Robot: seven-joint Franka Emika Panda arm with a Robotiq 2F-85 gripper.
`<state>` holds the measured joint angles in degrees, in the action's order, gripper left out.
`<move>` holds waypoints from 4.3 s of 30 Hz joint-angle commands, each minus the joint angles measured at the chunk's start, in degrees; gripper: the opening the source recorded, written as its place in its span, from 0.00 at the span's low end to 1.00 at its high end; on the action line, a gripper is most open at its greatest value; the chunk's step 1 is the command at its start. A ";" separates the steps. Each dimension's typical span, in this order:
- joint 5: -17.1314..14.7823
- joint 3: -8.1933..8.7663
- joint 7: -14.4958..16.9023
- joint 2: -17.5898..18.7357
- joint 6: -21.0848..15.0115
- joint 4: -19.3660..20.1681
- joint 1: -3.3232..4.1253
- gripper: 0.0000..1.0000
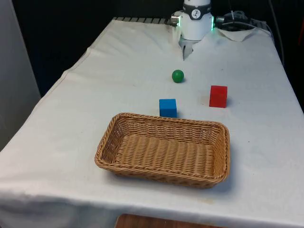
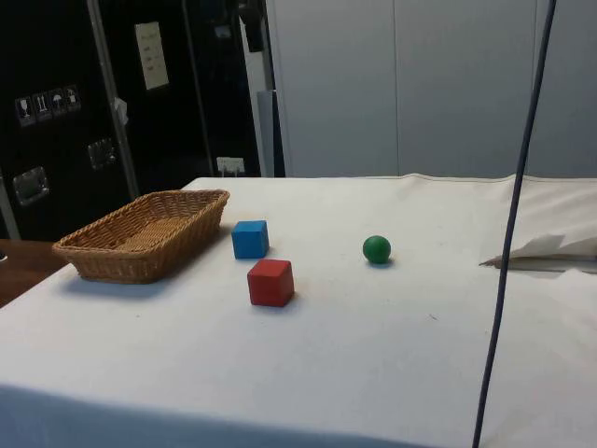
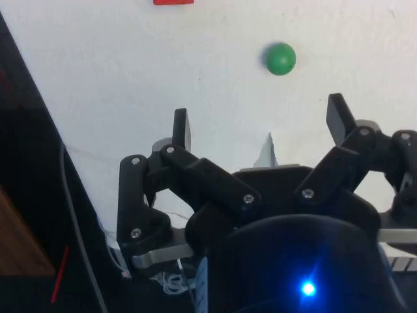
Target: Place all non-red objects into the basket.
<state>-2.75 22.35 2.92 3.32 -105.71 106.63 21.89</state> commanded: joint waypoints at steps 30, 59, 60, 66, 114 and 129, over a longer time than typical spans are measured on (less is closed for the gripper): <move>-0.46 -1.66 6.36 6.07 -16.21 6.19 -0.06 1.00; -8.31 0.40 17.82 15.18 -30.31 9.11 -3.04 1.00; -7.16 0.63 16.79 14.44 -29.74 9.34 -2.52 1.00; -10.71 0.86 20.17 17.53 -32.26 9.05 -3.61 1.00; -16.84 -0.57 23.32 31.11 -46.87 9.11 -4.01 1.00; -16.27 0.00 22.86 31.28 -46.47 9.00 -3.61 1.00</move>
<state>-18.85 22.46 25.67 34.66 -152.12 115.62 18.39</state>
